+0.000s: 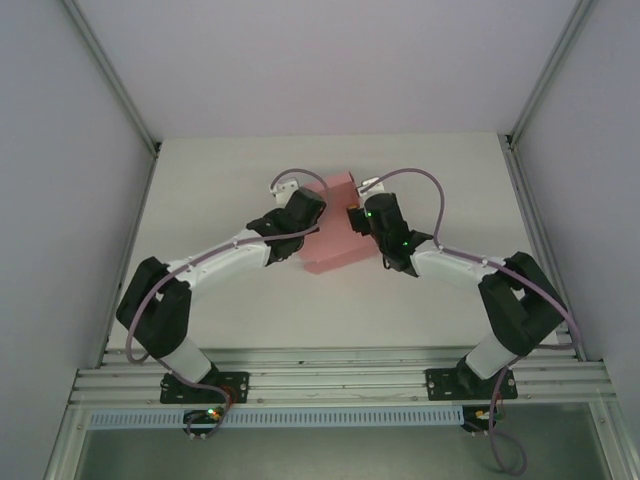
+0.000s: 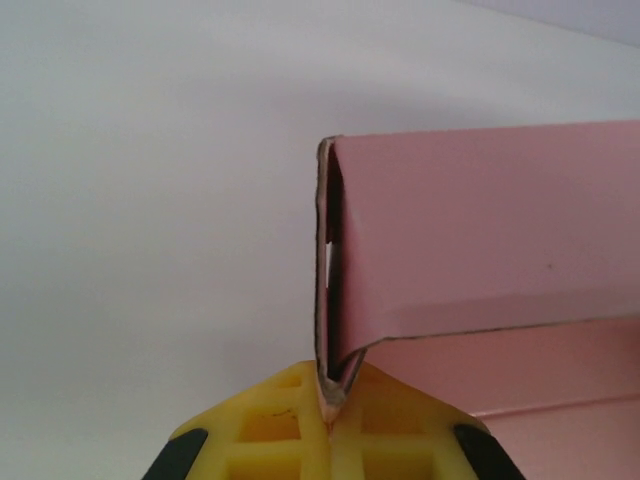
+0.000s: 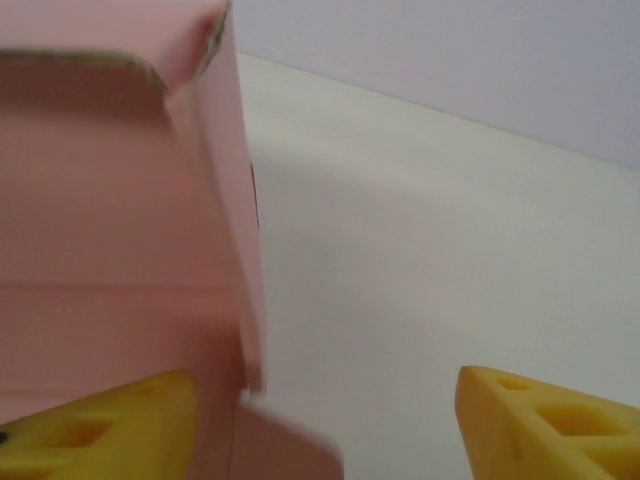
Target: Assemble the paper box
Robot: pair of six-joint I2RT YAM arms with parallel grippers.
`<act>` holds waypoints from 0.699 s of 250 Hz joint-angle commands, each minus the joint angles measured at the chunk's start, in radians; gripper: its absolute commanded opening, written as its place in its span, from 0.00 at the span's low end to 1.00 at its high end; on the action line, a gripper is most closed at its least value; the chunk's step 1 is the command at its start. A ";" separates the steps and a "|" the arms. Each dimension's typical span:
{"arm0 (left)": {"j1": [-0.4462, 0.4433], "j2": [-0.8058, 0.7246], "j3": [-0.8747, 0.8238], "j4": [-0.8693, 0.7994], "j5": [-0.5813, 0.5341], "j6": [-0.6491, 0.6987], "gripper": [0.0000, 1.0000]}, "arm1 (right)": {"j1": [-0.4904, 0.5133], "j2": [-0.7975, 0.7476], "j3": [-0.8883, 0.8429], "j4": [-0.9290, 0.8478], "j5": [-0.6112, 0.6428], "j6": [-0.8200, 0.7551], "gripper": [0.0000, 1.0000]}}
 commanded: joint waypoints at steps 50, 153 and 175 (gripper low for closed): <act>0.016 -0.076 -0.020 0.045 0.007 0.098 0.00 | -0.051 -0.334 -0.167 0.034 -0.318 0.005 1.00; 0.163 -0.126 0.170 -0.486 0.538 0.938 0.00 | -0.330 -0.711 -0.111 -0.639 -0.242 0.292 1.00; 0.135 -0.082 0.235 -0.626 0.521 1.128 0.00 | -0.356 -0.765 -0.142 -0.670 -0.250 0.289 1.00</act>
